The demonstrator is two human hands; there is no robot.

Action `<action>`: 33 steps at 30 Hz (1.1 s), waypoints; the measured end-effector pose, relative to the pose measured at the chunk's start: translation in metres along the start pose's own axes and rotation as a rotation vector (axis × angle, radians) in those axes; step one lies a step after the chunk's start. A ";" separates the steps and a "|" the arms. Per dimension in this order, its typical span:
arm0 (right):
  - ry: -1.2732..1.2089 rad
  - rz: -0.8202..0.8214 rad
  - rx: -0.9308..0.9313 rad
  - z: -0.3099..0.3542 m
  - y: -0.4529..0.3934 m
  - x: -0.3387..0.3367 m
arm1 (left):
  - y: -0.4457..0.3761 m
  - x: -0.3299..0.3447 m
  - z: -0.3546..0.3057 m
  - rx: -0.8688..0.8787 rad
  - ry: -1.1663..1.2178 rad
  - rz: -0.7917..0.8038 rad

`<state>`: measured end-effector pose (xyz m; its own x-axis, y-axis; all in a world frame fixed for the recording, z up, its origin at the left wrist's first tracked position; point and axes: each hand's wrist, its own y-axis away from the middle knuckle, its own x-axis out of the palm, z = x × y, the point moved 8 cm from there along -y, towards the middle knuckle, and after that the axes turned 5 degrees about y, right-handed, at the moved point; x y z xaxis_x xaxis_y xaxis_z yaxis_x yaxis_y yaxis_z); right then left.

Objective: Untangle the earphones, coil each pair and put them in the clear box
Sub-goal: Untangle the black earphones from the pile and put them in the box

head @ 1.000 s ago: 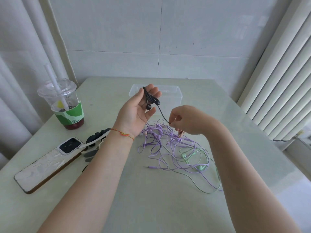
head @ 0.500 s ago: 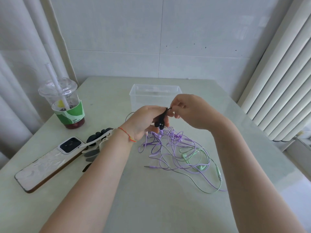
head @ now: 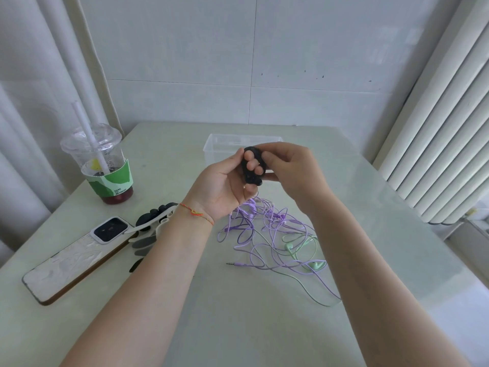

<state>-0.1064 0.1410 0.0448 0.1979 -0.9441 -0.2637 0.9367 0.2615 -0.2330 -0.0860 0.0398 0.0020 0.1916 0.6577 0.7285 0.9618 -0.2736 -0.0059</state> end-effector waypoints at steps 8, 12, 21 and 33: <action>0.030 -0.084 0.005 -0.008 -0.003 -0.005 | 0.000 -0.009 0.000 -0.018 -0.074 -0.158; 0.026 -0.096 0.010 -0.013 -0.004 -0.004 | -0.001 -0.015 -0.003 -0.007 -0.138 -0.220; 0.027 0.060 0.010 -0.009 -0.001 0.008 | -0.003 -0.025 -0.008 0.019 -0.469 -0.182; 0.113 -0.008 -0.001 -0.015 0.000 0.016 | 0.004 -0.021 -0.035 0.135 -1.140 -0.265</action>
<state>-0.1074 0.1288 0.0265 0.1561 -0.9176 -0.3655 0.9378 0.2539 -0.2368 -0.0928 -0.0004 0.0106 -0.0195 0.9487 -0.3155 0.9976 -0.0025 -0.0690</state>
